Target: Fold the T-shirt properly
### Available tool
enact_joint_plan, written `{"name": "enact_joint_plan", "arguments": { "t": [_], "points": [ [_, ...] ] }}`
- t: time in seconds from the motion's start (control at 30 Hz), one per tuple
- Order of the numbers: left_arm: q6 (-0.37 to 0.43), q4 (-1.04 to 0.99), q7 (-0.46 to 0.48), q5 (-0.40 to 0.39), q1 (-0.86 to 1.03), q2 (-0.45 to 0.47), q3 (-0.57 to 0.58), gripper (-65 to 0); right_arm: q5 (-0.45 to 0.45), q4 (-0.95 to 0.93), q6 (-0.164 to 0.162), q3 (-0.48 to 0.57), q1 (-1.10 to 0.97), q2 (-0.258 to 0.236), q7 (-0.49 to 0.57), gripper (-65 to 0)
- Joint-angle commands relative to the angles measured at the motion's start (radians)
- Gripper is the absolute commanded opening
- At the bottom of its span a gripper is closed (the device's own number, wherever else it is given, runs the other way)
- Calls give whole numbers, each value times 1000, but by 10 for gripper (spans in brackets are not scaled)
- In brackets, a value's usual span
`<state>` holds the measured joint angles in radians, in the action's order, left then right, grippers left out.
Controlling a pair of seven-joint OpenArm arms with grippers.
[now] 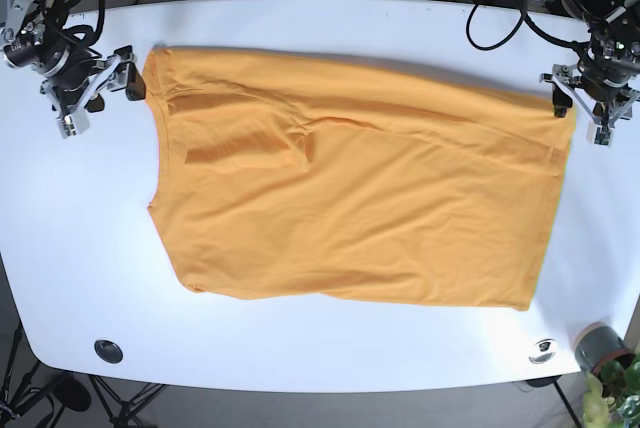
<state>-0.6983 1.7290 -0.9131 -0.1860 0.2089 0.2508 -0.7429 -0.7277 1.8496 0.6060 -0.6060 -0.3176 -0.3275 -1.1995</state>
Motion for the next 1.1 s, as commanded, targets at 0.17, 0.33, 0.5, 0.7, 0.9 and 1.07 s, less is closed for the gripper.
{"name": "enact_joint_plan", "arguments": {
  "t": [0.17, 0.33, 0.5, 0.7, 0.9, 1.07],
  "points": [
    [0, 64, 10, -91, 5, 18, -57, -260, 58, 14, 2, 41, -24, 55, 20, -168],
    [0, 64, 13, -86, -13, 38, -60, -260, 222, 17, 12, 90, -25, 118, 48, -168],
    [0, 52, 13, -70, -49, 66, -60, -257, 342, 9, 12, 143, -25, 153, 108, -168],
    [0, 7, 13, -34, -82, 100, -59, -254, 383, -11, 12, 145, -25, 175, 137, -176],
    [0, -103, 13, 52, -162, 135, -30, -254, 380, -95, 12, 139, -5, 178, 142, -185],
    [0, -154, 13, 107, -210, 138, -20, -254, 380, -109, 13, 137, -12, 178, 189, -373]
  ]
}}
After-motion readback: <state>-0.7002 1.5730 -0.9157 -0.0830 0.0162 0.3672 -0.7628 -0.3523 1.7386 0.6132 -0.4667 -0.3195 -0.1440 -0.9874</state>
